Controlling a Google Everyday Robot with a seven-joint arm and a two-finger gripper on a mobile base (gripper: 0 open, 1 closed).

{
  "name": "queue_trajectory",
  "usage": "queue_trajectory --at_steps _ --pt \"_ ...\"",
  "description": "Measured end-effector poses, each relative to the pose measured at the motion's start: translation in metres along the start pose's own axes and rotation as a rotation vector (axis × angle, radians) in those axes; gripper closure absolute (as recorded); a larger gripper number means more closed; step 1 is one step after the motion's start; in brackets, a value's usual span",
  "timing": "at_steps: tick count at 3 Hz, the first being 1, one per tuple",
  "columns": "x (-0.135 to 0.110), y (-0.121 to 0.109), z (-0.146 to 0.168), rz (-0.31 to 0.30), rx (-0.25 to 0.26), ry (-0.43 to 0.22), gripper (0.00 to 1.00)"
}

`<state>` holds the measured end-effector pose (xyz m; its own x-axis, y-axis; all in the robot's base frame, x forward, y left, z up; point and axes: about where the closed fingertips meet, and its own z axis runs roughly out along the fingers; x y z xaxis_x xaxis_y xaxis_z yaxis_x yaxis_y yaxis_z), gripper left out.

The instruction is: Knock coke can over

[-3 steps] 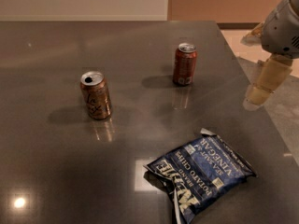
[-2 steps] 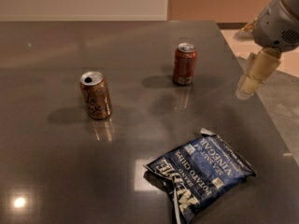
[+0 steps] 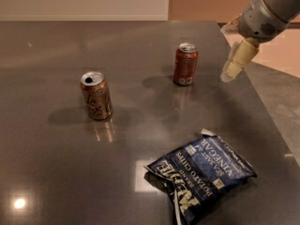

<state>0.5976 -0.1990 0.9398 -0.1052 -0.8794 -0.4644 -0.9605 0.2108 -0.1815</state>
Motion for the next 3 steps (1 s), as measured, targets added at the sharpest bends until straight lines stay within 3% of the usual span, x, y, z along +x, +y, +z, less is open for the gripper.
queue_trajectory --at_steps 1,3 --pt "-0.005 -0.027 0.026 0.020 -0.014 -0.048 0.00" --pt "-0.018 -0.053 0.064 0.068 -0.028 -0.123 0.00"
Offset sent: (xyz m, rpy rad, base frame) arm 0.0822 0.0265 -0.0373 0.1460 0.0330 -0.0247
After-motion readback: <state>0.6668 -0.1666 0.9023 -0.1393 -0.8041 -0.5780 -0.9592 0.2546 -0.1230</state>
